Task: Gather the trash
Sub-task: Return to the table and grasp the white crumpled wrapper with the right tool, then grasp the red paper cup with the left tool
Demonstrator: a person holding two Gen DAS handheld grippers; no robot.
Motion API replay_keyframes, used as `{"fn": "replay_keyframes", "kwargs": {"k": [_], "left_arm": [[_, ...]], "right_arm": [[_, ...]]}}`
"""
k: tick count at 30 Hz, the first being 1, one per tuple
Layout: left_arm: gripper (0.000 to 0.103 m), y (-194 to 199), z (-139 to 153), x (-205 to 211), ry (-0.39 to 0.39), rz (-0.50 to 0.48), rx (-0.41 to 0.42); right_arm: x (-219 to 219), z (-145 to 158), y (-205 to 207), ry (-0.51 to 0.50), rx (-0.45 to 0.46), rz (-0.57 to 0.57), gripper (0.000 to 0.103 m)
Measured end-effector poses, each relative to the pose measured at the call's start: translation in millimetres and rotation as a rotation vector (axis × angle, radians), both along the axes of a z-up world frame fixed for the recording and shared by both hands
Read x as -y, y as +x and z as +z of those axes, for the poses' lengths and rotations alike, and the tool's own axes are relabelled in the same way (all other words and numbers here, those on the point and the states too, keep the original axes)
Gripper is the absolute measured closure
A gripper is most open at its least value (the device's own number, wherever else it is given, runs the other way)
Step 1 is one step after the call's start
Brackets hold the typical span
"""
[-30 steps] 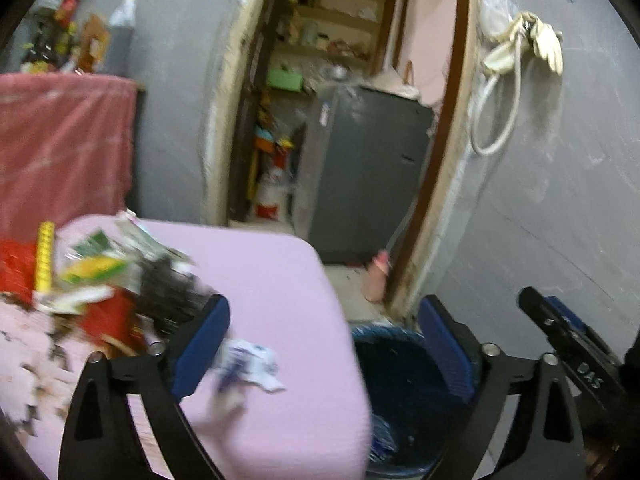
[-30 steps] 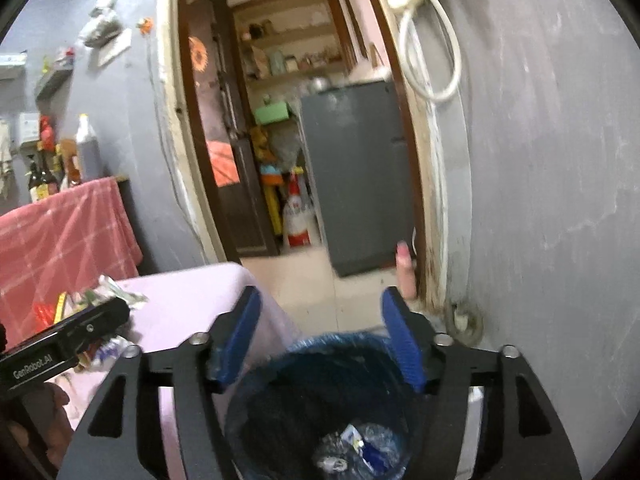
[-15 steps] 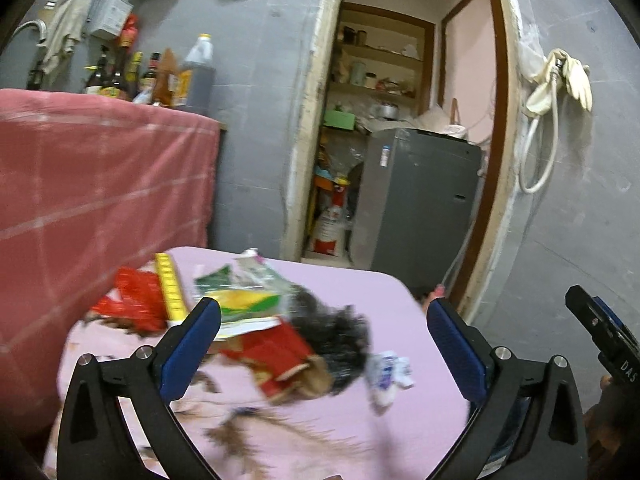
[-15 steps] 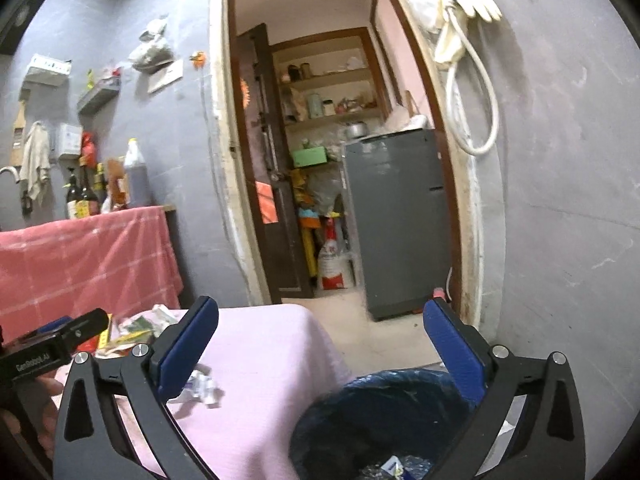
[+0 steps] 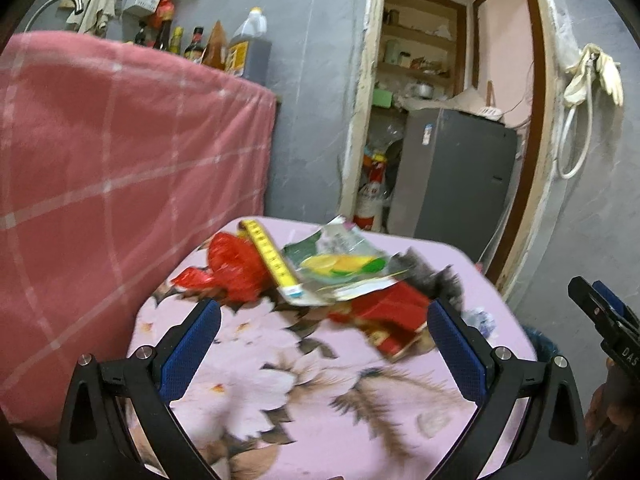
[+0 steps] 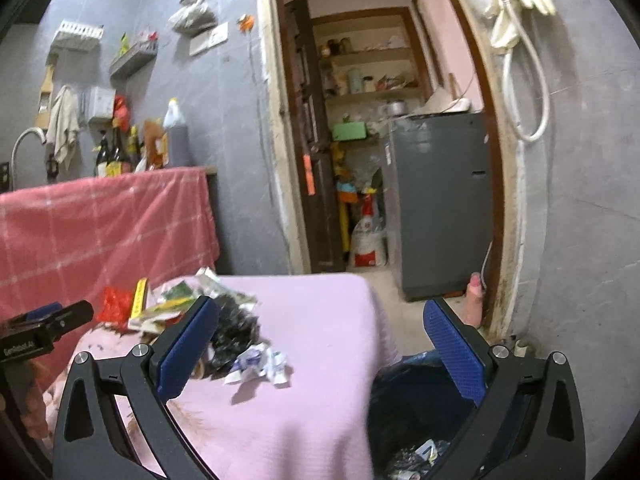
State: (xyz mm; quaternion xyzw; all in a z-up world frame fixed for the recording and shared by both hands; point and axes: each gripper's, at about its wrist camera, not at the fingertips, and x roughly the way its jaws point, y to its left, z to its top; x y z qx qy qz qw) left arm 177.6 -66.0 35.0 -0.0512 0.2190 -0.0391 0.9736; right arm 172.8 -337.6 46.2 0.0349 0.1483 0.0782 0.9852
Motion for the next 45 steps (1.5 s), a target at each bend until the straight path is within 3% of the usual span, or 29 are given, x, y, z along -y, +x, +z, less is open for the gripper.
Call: {"fn": "replay_keyframes", "kwargs": {"k": [8,19,21,25,30,33,40,45], "left_arm": [[0.002,11.5,-15.9,-23.5,0.017,0.023,-0.089],[0.002,29.7,-24.9,-20.1,-0.017,-0.050,-0.194],[0.003,32.0,-24.6,-17.2,-0.018,-0.066,-0.197],[0.003,35.3,-24.1,-7.3,-0.017,-0.120,-0.205],[0.003,36.5,-20.9,7.8,-0.014,-0.180,-0.194],[0.003,35.7,-19.6,20.3,-0.002,-0.217,-0.187],[0.010,46.1,-20.2,50.8,0.017,-0.243,-0.187],[0.025,56.4,-22.0,66.7,0.031,-0.223,-0.184]], "right_arm": [[-26.4,-18.1,19.7,-0.048,-0.101,0.063,0.000],[-44.6,-48.4,58.8,-0.088,-0.311,0.096,0.003],[-43.0,-53.5,65.6,-0.076,-0.344,0.110,0.015],[-40.2,-58.3,74.6,-0.073,-0.366,0.123,0.026],[-29.8,-59.7,78.7,-0.027,-0.381,0.129,0.062],[-24.7,-57.7,76.1,-0.021,-0.370,0.135,0.075],[-12.1,-55.1,71.8,-0.007,-0.354,0.134,0.088],[-2.9,-55.5,70.2,0.017,-0.348,0.136,0.090]]}}
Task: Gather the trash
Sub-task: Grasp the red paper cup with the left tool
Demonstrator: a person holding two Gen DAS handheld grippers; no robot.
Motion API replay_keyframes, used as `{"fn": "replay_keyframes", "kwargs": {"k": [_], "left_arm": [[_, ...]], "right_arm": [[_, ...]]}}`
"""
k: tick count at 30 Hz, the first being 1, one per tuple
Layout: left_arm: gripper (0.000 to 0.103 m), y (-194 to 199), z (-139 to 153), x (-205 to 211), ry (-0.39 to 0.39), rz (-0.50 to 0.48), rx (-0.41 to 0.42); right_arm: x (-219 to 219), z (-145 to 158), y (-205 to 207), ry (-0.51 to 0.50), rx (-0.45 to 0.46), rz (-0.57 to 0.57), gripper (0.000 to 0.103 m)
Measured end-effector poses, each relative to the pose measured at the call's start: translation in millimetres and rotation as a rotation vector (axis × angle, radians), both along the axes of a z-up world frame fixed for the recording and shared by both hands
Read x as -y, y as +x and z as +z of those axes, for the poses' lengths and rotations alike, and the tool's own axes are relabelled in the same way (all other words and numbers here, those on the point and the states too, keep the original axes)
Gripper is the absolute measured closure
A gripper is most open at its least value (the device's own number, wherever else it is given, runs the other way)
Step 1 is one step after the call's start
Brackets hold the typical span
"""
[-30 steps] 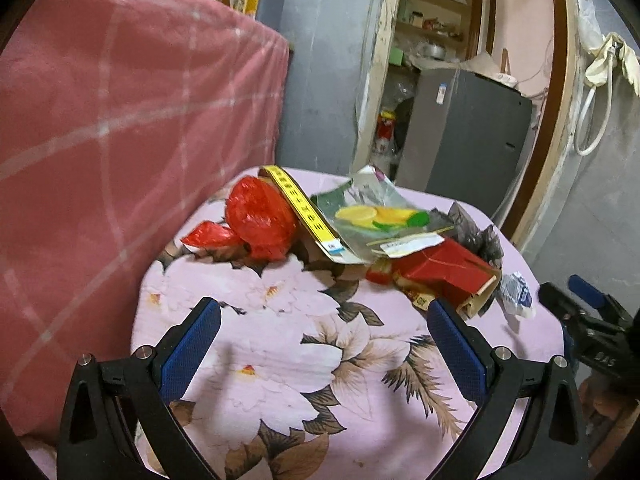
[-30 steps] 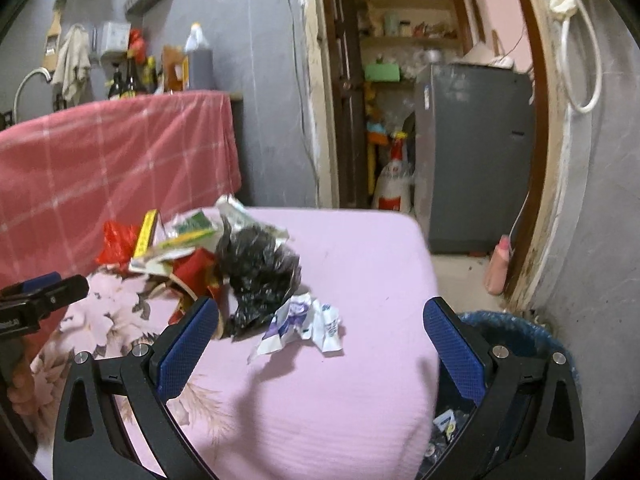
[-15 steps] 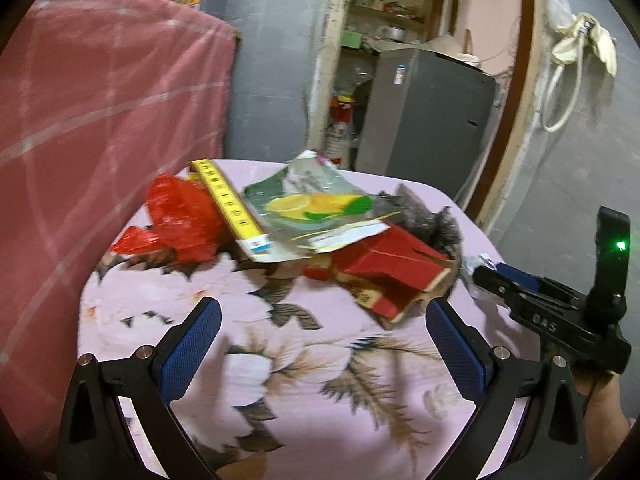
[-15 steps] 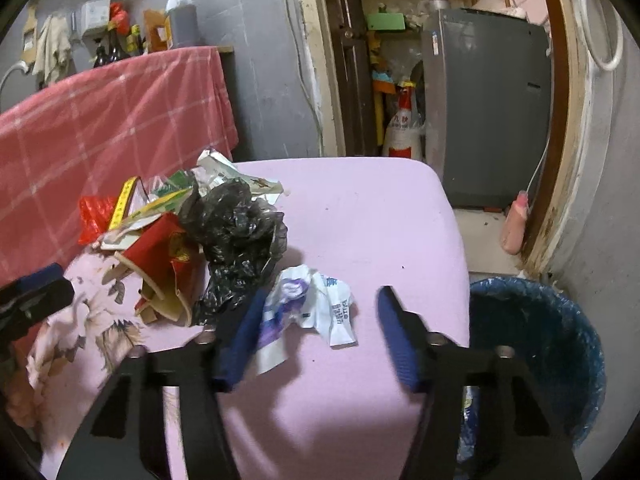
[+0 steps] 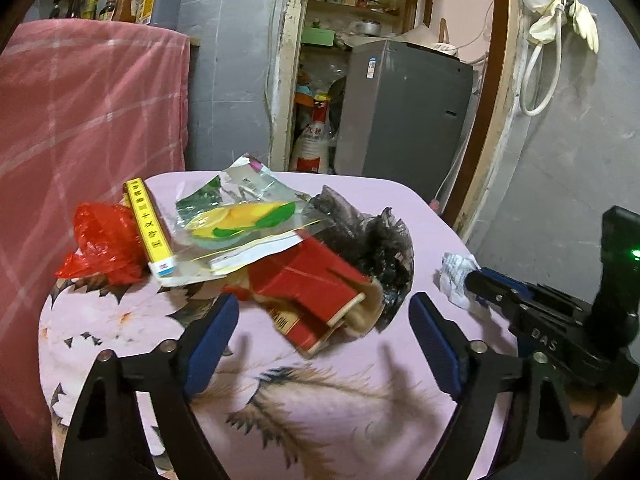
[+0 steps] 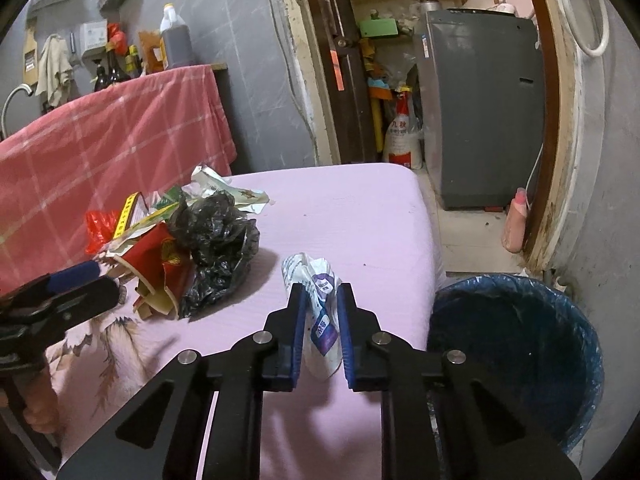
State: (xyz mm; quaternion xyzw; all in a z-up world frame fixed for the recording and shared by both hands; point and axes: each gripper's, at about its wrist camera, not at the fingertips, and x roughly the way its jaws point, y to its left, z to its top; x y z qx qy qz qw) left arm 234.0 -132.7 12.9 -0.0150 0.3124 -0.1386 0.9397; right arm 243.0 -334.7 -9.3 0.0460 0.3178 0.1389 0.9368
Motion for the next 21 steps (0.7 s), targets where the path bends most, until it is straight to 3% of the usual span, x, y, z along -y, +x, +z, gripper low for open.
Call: {"fn": "replay_keyframes", "kwargs": {"k": [11,17,21], "left_arm": [[0.054,7.0,-3.1,13.2,0.082,0.128,0.016],[0.080,8.4,-6.0,1.2,0.042,0.150,-0.020],[0.086,4.6,-5.5,-7.7,0.004,0.163,-0.032]], "right_arm": [[8.6,1.8,-0.7,0.036,0.002,-0.011,0.091],[4.3,0.1,-2.1,0.018,0.001,0.007,0.091],[1.0,0.0,-2.9,0.006,0.002,0.015,0.091]]}}
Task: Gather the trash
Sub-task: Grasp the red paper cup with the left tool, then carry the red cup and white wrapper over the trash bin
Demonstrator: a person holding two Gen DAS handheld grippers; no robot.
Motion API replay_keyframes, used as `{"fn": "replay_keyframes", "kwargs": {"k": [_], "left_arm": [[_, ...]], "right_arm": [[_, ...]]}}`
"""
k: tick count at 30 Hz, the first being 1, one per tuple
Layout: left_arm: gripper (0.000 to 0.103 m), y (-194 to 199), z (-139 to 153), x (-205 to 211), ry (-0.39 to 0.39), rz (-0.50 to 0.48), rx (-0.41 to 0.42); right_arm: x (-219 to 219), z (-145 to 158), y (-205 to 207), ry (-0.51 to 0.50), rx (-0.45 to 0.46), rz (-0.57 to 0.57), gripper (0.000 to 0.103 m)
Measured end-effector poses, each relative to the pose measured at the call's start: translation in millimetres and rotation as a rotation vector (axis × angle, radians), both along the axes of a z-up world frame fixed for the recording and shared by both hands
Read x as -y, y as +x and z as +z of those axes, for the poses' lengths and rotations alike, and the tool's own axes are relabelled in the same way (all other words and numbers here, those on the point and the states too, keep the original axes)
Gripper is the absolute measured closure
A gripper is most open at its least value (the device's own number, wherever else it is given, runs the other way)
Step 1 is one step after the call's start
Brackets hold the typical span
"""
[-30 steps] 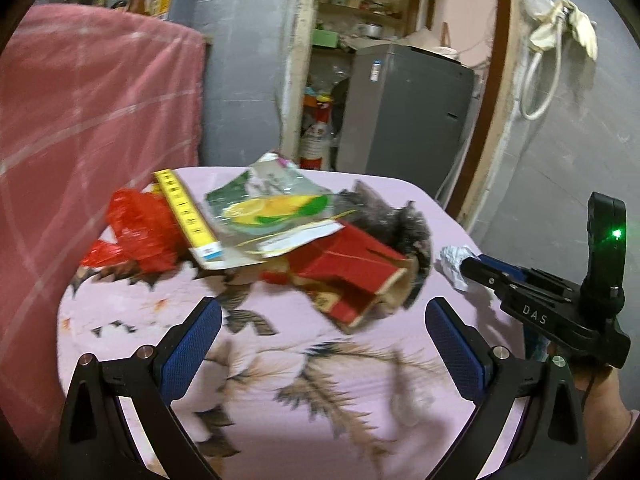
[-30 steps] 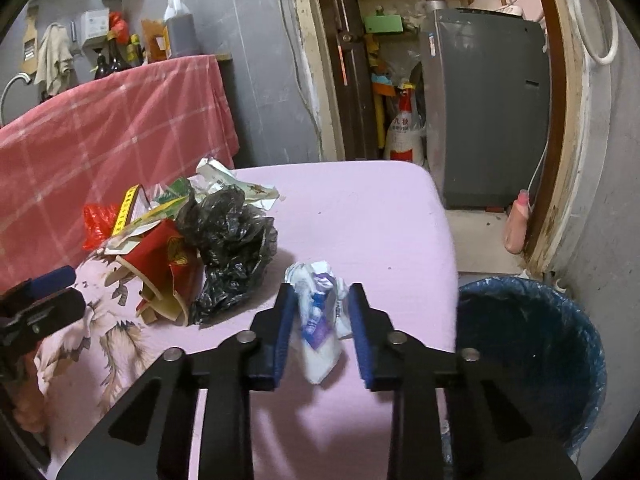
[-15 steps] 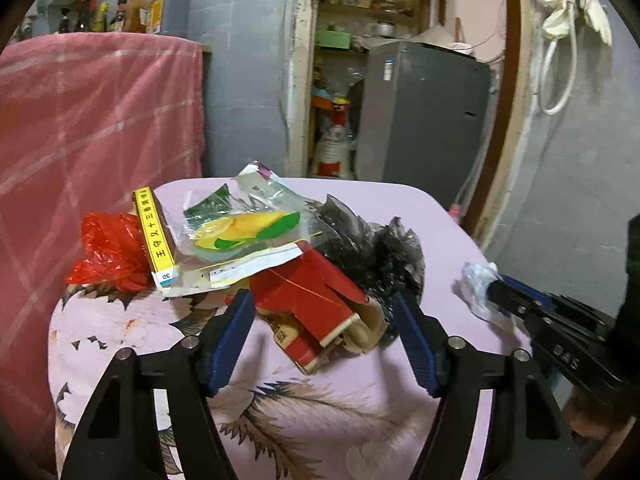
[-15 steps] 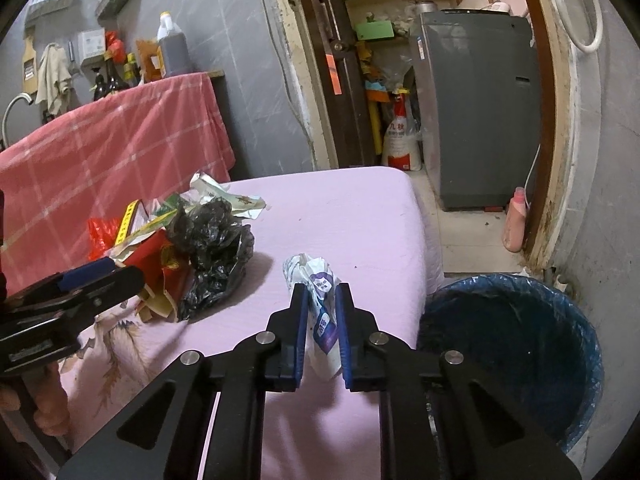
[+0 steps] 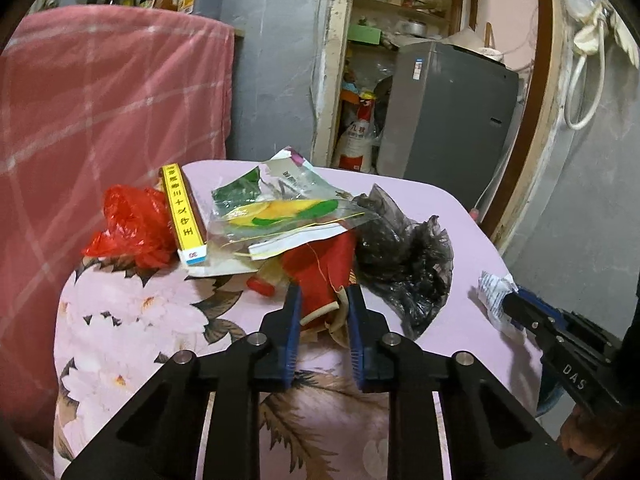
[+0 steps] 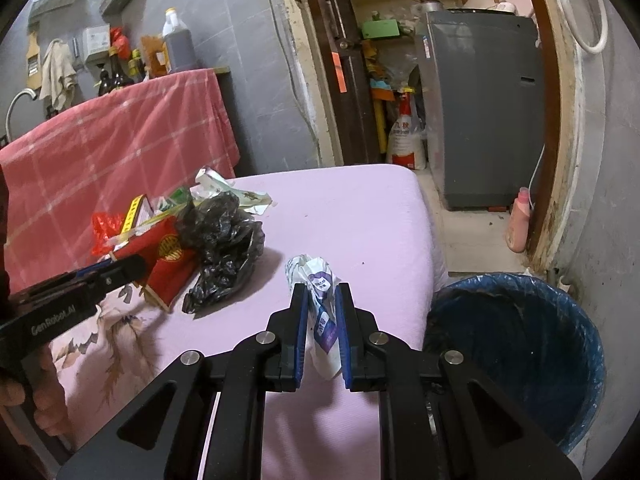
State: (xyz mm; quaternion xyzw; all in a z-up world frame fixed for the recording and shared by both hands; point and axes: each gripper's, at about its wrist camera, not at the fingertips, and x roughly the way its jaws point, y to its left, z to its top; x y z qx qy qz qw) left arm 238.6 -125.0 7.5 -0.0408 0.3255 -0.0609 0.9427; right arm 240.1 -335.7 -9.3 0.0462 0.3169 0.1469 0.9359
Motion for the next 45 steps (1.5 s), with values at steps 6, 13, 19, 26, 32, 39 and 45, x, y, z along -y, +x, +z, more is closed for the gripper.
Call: {"fn": "replay_keyframes", "kwargs": {"k": [6,13,19,26,32,39,45], "left_arm": [[0.091,-16.3,4.2,-7.3,-0.024,-0.003,0.000],[0.094,-45.6,9.8,-7.2,-0.049,-0.032,0.017],[0.094,-58.9,14.4,5.4,-0.073,-0.070,0.046],[0.094,-60.0,24.2,30.2,-0.085,-0.120,0.085],[0.094,-52.3,31.1,62.8,-0.107,-0.180,0.108],[0.094,-36.3,23.6,117.2,-0.142,-0.255,0.108],[0.094,-20.6,11.7,164.0,-0.125,-0.319,0.097]], "right_arm": [[-3.9,0.3,-3.7,-0.003,-0.003,0.009,0.094],[-3.6,5.8,-17.2,-0.006,0.039,0.008,0.097],[5.3,12.3,-26.4,0.003,0.076,-0.017,0.098],[22.8,21.9,-35.5,0.026,0.119,-0.070,0.098],[54.7,30.1,-44.3,0.041,0.156,-0.157,0.098],[105.4,39.7,-57.1,0.047,0.209,-0.297,0.098],[140.4,39.3,-62.1,0.035,0.232,-0.383,0.098]]}}
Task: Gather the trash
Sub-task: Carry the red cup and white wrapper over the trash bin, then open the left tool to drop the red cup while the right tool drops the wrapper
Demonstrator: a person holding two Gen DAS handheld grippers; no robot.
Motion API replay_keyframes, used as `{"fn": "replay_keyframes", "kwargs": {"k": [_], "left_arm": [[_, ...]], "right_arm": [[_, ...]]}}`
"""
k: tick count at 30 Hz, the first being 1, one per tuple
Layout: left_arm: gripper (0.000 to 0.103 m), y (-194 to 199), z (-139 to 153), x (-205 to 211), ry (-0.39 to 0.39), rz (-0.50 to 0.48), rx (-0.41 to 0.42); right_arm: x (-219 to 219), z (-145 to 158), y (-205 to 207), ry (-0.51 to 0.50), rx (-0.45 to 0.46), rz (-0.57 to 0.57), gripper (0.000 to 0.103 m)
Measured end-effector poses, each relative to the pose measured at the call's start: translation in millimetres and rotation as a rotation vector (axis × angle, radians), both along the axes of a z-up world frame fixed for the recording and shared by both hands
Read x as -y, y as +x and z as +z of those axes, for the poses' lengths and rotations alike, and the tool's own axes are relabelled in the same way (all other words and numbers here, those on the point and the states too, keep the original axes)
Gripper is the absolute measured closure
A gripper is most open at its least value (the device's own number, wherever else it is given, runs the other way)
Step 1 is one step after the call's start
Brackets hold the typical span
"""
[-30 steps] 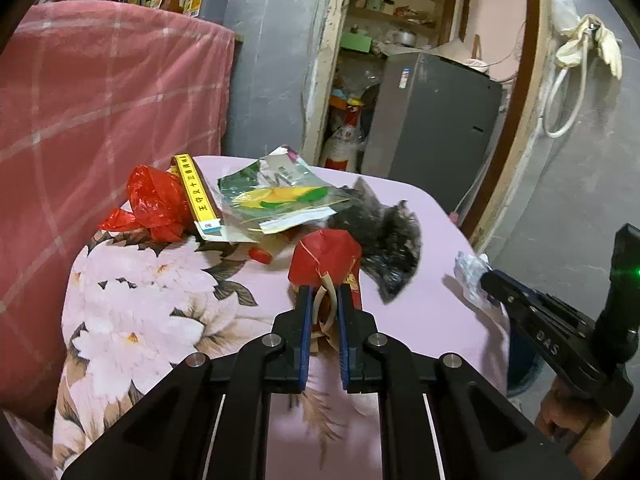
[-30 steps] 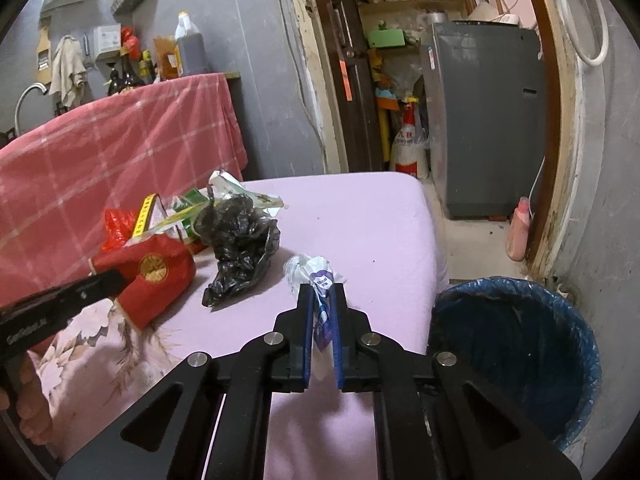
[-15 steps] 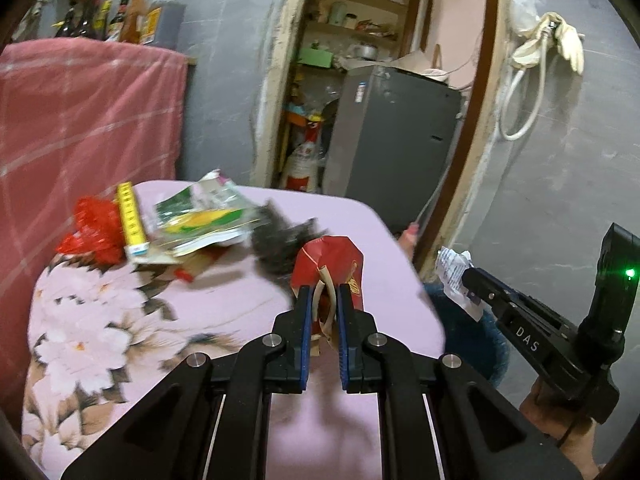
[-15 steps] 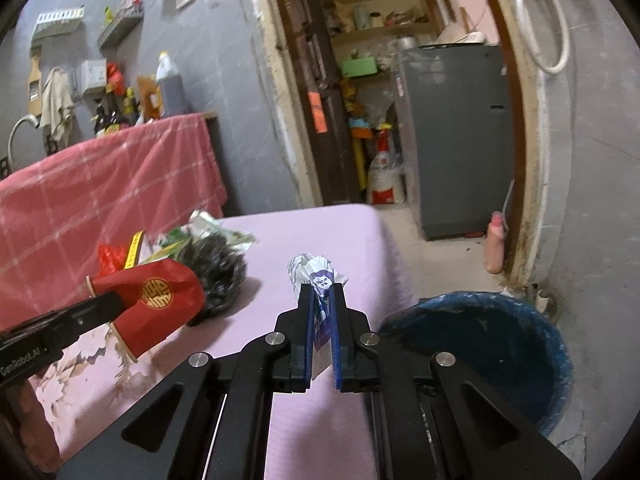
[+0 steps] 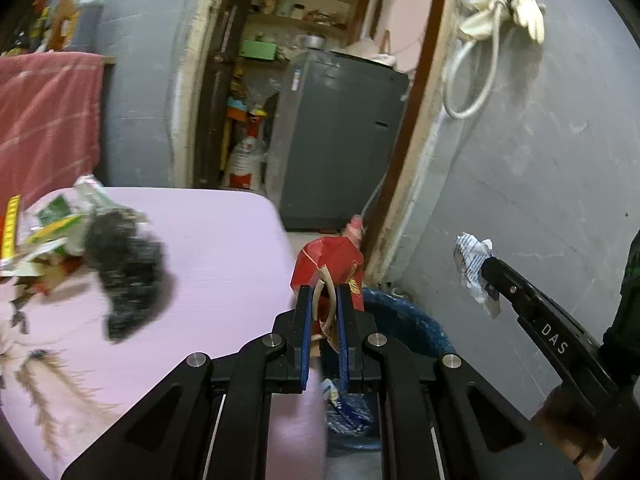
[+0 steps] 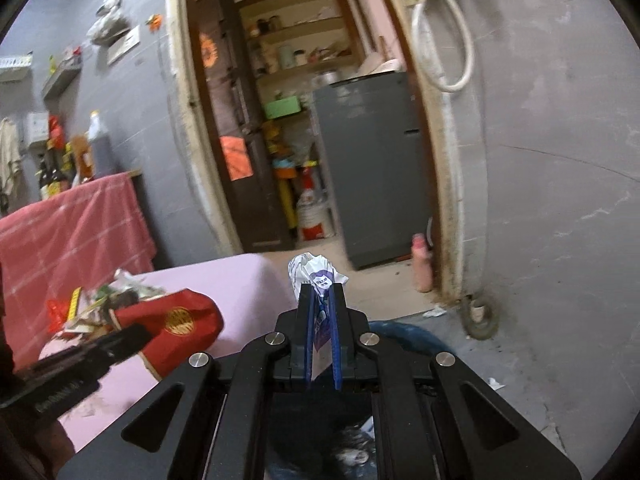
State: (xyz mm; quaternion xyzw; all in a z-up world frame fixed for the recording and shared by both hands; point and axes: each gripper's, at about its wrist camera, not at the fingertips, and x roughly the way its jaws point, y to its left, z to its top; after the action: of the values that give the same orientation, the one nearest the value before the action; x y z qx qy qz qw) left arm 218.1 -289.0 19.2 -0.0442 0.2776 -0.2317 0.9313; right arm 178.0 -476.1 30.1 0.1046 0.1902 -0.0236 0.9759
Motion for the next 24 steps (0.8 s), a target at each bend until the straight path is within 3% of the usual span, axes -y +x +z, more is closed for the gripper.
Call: {"fn": "replay_keyframes", "kwargs": {"k": [7,16,24], "left_arm": [[0.094,15.6,-19.1,36.6,0.050,-0.037,-0.053],[0.093,29.1,-41.8,46.8,0.078,-0.053,-0.129],[0.084,35.4,-47.5,43.1,0.049,-0.068,-0.166]], "right_arm": [[21.9,-18.7,8.4,0.035,-0.060,-0.037,0.098],[36.2,-44.4,16.1,0.086,-0.127,-0.047,0.097],[40.2,-51.8,21.9,0.094,-0.155,-0.044,0.094]]}}
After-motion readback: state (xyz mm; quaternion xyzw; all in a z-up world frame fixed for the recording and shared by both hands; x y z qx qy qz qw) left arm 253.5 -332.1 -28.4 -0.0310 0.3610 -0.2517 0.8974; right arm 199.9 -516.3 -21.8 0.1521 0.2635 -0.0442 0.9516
